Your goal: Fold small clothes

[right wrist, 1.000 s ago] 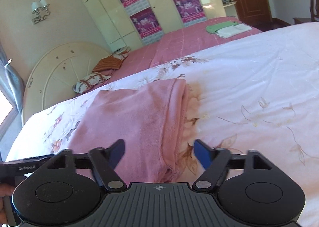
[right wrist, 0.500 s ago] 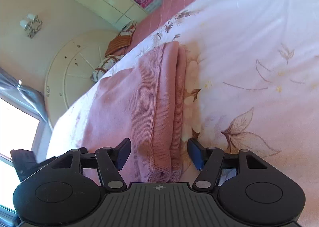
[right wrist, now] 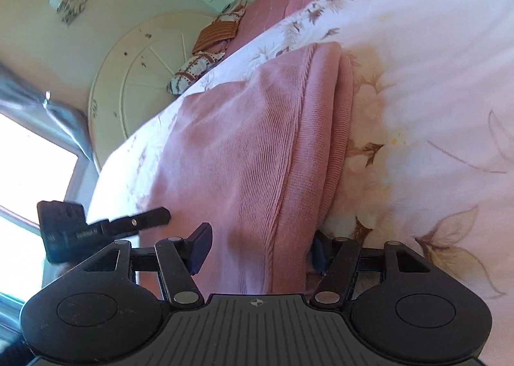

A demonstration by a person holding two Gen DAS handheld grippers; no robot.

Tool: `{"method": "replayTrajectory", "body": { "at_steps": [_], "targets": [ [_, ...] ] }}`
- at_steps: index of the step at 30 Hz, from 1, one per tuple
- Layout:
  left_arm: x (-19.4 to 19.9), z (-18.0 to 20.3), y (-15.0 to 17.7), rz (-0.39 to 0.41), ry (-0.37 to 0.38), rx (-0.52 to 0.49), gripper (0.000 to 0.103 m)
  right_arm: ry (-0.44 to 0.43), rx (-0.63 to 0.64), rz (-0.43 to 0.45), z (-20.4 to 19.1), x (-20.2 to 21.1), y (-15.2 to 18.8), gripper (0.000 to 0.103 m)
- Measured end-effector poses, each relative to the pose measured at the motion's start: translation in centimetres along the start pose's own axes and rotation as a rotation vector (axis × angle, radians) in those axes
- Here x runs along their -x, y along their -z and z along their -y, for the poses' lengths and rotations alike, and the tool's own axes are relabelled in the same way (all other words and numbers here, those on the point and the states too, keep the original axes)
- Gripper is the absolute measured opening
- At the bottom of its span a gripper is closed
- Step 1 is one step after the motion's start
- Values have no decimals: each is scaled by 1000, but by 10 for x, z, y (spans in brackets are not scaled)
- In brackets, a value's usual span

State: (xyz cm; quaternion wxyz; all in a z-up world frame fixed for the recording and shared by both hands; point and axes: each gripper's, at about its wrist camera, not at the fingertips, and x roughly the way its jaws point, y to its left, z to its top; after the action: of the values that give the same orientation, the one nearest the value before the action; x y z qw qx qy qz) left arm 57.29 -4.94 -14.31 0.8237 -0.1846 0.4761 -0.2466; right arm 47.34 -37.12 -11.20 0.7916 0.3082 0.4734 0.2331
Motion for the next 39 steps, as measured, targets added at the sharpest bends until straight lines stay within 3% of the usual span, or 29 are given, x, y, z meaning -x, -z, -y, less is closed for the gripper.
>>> {"method": "replayTrajectory", "body": {
  "at_steps": [3, 6, 8, 10, 12, 15, 17, 19, 22, 24, 26, 27, 28, 30, 33, 39],
  "targets": [
    [0, 2, 3, 15, -8, -11, 64, 150, 121, 48, -19, -1, 12, 36],
    [0, 4, 6, 22, -20, -17, 64, 284, 312, 97, -57, -12, 24, 28],
    [-1, 5, 5, 13, -25, -25, 64, 396, 495, 124, -82, -22, 43, 28],
    [-1, 5, 3, 5, -24, -27, 64, 442, 555, 124, -87, -25, 51, 28],
    [-2, 7, 2, 0, -27, -46, 64, 419, 515, 119, -78, -21, 49, 29],
    [-3, 6, 1, -5, -19, -47, 65, 323, 378, 104, -57, -11, 35, 44],
    [-4, 4, -2, -8, -8, -50, 66, 259, 238, 125, -35, 0, 20, 47],
    [-5, 4, -4, -14, 0, -55, 69, 172, 76, 118, -5, 4, 4, 57],
    [-9, 6, -5, -20, 1, -70, 73, 58, -45, 123, 20, -3, -11, 57],
    [-12, 9, -7, -24, -18, -70, 73, 77, -12, 101, 9, -14, -16, 57],
    [-14, 17, -7, -20, -84, -97, 61, 136, 66, 80, -11, -27, -18, 56],
    [-15, 22, -7, -19, -109, -118, 53, 184, 118, 75, -21, -33, -18, 38],
    [-14, 26, -8, -17, -116, -127, 43, 229, 167, 68, -32, -39, -15, 30],
    [-9, 34, -8, 4, -124, -159, 35, 306, 259, 97, -54, -44, -10, 22],
    [8, 42, -6, 37, -99, -203, 33, 388, 377, 152, -86, -44, 5, 20],
    [60, 41, -2, 94, -74, -258, 33, 410, 476, 194, -138, -38, 23, 20]
  ]
}}
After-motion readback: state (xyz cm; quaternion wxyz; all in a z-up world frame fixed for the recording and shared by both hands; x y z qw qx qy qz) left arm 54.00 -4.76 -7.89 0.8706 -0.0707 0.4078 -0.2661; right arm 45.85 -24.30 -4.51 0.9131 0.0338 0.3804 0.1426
